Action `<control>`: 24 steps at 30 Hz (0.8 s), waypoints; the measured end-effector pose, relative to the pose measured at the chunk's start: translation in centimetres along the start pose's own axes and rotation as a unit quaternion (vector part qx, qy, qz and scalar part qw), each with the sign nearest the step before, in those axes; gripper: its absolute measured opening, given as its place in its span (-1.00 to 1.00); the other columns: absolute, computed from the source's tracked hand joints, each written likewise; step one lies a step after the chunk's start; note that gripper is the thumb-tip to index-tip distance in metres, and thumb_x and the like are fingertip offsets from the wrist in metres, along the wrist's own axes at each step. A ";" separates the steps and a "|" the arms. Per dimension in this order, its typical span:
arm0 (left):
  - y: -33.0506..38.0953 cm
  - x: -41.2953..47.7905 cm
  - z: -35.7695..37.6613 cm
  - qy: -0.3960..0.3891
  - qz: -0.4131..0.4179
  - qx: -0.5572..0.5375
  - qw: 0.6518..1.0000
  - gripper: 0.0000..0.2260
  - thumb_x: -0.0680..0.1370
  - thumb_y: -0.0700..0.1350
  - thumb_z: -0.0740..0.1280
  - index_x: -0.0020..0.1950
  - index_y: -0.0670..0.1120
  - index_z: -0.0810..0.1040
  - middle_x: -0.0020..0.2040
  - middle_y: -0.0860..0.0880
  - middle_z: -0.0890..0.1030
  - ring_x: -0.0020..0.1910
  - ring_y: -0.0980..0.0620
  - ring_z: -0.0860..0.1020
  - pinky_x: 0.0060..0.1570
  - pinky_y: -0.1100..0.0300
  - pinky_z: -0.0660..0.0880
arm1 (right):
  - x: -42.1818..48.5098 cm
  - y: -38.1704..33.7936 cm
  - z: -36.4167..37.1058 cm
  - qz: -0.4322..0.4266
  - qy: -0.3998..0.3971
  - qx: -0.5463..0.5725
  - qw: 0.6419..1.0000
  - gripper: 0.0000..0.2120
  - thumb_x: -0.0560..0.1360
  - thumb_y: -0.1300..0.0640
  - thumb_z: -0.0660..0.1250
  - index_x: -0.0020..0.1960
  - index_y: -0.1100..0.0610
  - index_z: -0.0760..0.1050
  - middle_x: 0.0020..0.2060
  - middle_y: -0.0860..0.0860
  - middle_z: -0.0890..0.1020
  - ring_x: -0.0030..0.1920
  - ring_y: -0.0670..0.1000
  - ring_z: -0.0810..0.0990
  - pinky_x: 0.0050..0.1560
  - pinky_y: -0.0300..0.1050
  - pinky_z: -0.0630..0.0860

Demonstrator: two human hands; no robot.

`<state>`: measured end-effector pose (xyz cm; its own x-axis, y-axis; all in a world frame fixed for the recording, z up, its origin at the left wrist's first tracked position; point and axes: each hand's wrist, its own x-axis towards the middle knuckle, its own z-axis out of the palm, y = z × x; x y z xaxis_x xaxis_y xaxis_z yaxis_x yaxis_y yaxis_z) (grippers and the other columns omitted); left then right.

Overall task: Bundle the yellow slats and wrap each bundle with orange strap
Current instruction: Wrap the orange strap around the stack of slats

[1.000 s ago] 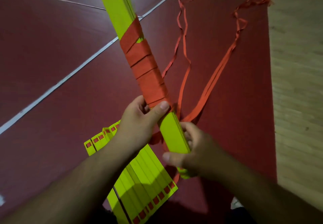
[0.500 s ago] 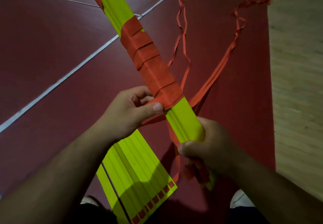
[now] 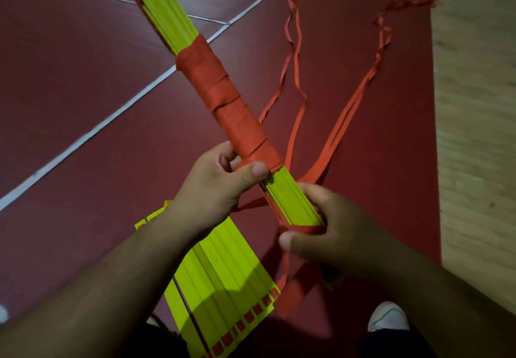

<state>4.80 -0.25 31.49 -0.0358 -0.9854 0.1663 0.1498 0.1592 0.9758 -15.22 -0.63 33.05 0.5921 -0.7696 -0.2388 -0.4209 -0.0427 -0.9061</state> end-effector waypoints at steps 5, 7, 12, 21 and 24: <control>-0.3 -0.2 1.0 0.003 0.002 0.025 1.000 -0.63 0.44 -0.02 0.42 0.06 -0.28 0.51 -0.24 0.12 0.66 -0.28 0.24 0.59 -0.23 0.39 0.49 | 0.8 0.9 1.8 0.042 0.205 -0.171 0.963 -0.73 0.29 -0.02 0.53 -0.15 -0.11 0.45 -0.33 -0.21 0.59 -0.29 -0.32 0.53 -0.36 -0.41 0.39; 0.3 0.1 0.7 -0.027 -0.022 0.044 0.998 -0.72 0.48 -0.15 0.43 0.11 -0.24 0.50 -0.29 0.14 0.60 -0.46 0.28 0.45 -0.45 0.40 0.39 | 0.9 1.2 1.3 0.029 0.231 -0.162 0.959 -0.81 0.30 0.07 0.49 -0.21 0.02 0.49 -0.37 -0.08 0.59 -0.37 -0.13 0.53 -0.41 -0.28 0.38; 0.2 0.9 -1.3 -0.001 -0.048 0.127 0.991 -0.66 0.37 -0.10 0.48 0.09 -0.04 0.49 -0.34 0.08 0.52 -0.50 0.13 0.43 -0.56 0.27 0.36 | 0.3 0.2 -0.1 0.037 0.217 -0.153 0.964 -0.84 0.32 0.10 0.48 -0.27 0.09 0.50 -0.40 0.04 0.62 -0.34 0.04 0.59 -0.29 -0.05 0.50; 0.0 0.4 -1.7 -0.045 -0.033 0.234 0.971 -0.69 0.54 0.16 0.36 -0.20 -0.07 0.52 -0.35 0.05 0.52 -0.35 0.10 0.45 -0.33 0.21 0.39 | 0.7 0.4 -0.7 0.106 0.213 -0.107 0.965 -0.86 0.33 0.12 0.48 -0.25 0.15 0.56 -0.36 0.10 0.66 -0.28 0.14 0.63 -0.22 0.05 0.57; 0.4 0.1 -0.8 -0.015 -0.079 0.147 0.986 -0.74 0.54 0.07 0.30 -0.04 -0.13 0.49 -0.29 -0.08 0.45 -0.36 0.00 0.38 -0.44 0.24 0.40 | 0.9 0.5 -0.8 0.118 0.208 -0.072 0.968 -0.84 0.31 0.14 0.49 -0.26 0.19 0.55 -0.36 0.15 0.66 -0.29 0.19 0.64 -0.21 0.12 0.58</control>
<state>5.66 -0.35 31.81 -0.0657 -0.9978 0.0079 -0.1537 0.0180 0.9880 -15.45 -1.85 32.61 0.1528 -0.9574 -0.2452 -0.6199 0.1004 -0.7782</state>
